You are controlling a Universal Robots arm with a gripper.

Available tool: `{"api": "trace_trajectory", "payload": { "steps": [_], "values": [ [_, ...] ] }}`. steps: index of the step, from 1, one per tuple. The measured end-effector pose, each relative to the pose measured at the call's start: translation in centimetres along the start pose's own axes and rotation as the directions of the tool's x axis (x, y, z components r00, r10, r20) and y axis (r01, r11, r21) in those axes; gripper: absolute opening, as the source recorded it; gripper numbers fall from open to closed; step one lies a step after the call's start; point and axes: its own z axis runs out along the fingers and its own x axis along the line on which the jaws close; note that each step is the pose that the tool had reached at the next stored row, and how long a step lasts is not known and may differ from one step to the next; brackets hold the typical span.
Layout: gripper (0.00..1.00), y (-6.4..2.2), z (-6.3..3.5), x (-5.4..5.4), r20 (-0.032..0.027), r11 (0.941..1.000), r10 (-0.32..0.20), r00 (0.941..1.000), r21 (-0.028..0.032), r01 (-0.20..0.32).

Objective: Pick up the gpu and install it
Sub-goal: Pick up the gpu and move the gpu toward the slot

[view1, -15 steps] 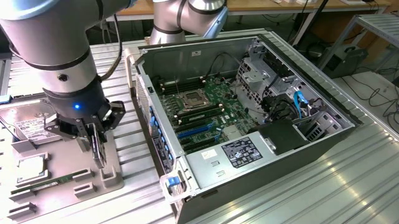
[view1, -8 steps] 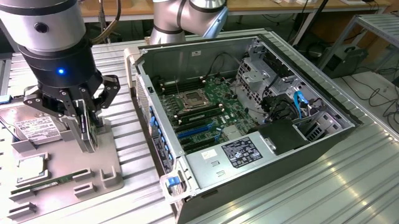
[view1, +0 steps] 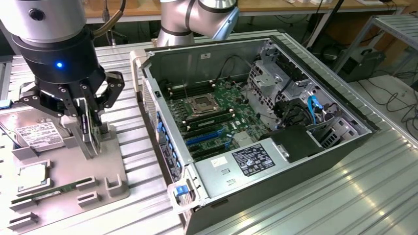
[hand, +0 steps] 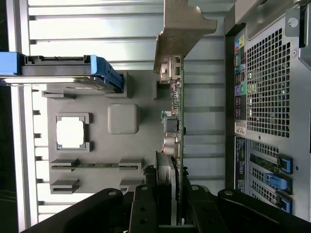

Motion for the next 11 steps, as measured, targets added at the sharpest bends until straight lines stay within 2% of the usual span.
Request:
{"api": "trace_trajectory", "payload": {
  "steps": [11],
  "values": [
    [0.28,0.01,-0.87,0.0,-0.0001,1.0,0.0,1.0,-0.0059,0.0]
  ]
}}
